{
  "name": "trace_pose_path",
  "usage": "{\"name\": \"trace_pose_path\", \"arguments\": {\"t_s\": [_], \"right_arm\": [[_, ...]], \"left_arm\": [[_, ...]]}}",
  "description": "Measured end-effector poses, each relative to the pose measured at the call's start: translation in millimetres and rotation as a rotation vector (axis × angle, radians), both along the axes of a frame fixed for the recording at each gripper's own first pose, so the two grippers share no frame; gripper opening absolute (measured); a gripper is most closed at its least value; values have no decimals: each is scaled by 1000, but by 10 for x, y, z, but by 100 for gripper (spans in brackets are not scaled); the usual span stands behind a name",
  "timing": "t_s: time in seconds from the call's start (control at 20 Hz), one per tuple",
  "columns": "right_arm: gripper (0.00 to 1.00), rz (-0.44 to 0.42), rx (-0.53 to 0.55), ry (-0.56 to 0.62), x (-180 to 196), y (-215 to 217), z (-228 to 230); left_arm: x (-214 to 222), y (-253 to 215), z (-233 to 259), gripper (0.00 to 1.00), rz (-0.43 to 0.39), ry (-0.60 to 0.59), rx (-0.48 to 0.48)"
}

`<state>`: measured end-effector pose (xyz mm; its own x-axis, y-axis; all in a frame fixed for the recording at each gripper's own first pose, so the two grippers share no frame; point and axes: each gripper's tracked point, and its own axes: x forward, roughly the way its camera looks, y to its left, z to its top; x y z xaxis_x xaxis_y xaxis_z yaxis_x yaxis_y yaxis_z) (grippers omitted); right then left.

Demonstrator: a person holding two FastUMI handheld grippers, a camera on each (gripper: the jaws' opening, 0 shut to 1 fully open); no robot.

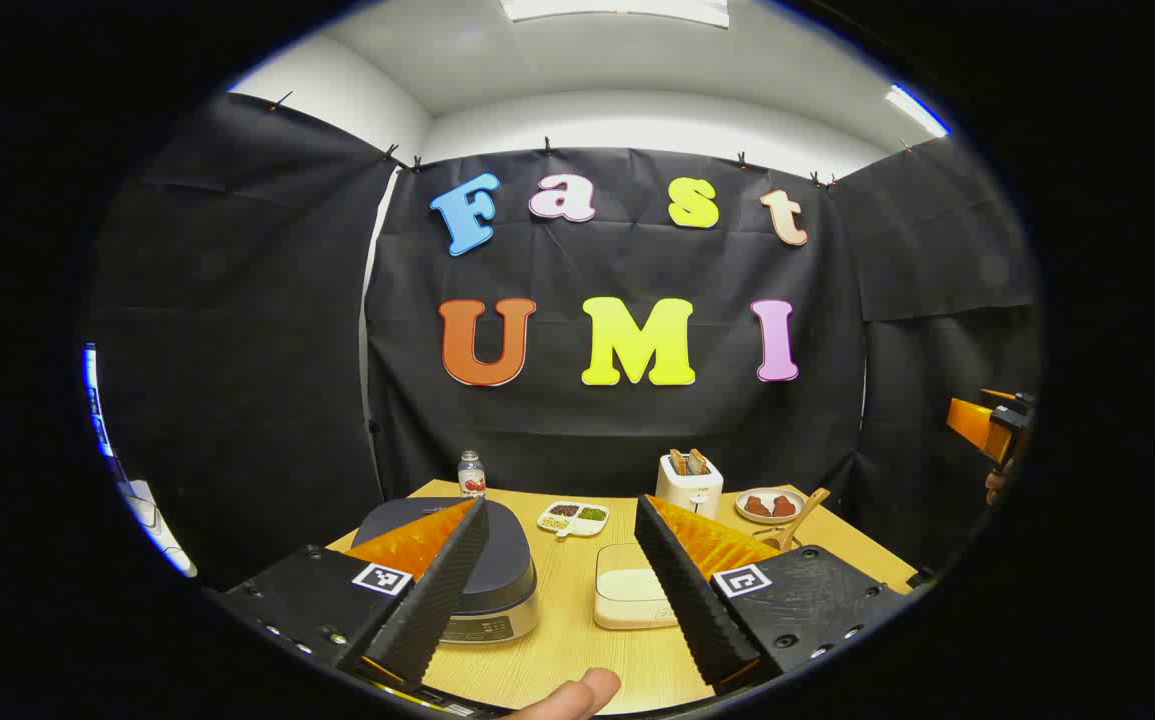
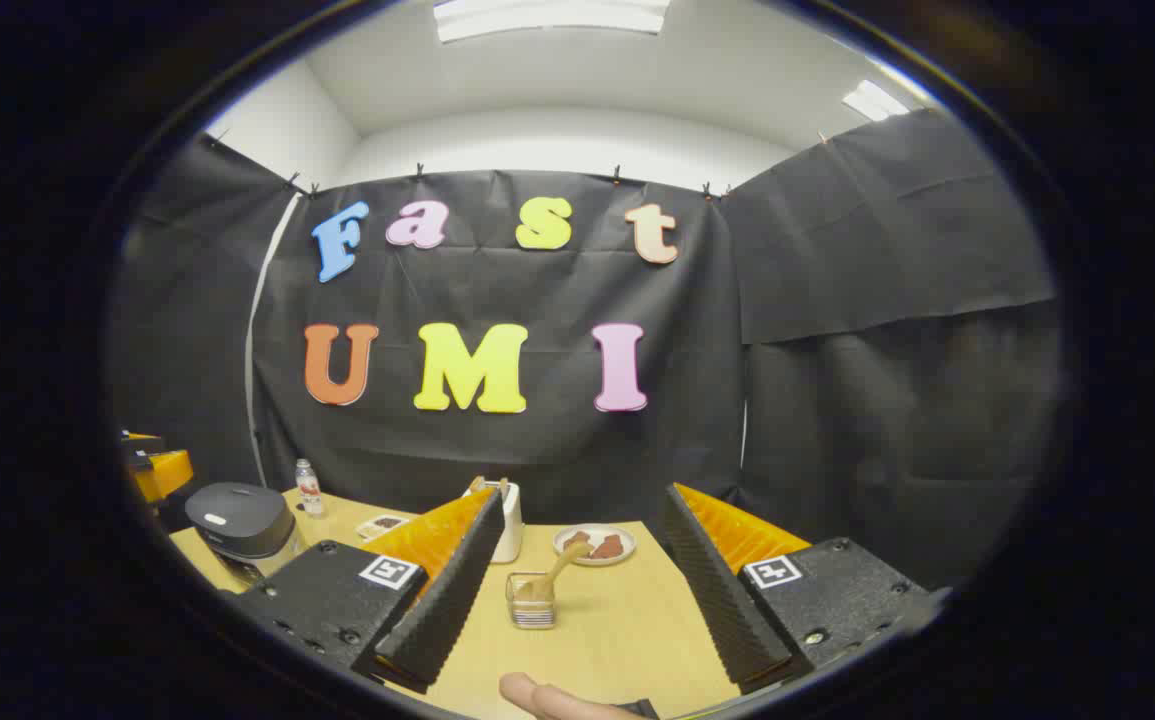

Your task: Close the left gripper, press the button to open the rice cooker; take a wooden spoon from the chopstick holder with the right hand, scoop a spoonful of rice and pour it into the rice cooker, then put the wooden spoon back into the chopstick holder.

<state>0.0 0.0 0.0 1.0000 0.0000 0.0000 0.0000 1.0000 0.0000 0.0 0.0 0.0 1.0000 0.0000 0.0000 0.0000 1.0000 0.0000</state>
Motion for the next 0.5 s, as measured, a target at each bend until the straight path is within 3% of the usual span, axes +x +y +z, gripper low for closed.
{"name": "trace_pose_path", "arguments": {"t_s": [0.5], "right_arm": [[100, 7, 1, 3, -1, -11, -77]], "left_arm": [[-29, 27, -19, 94, 4, -4, -14]]}}
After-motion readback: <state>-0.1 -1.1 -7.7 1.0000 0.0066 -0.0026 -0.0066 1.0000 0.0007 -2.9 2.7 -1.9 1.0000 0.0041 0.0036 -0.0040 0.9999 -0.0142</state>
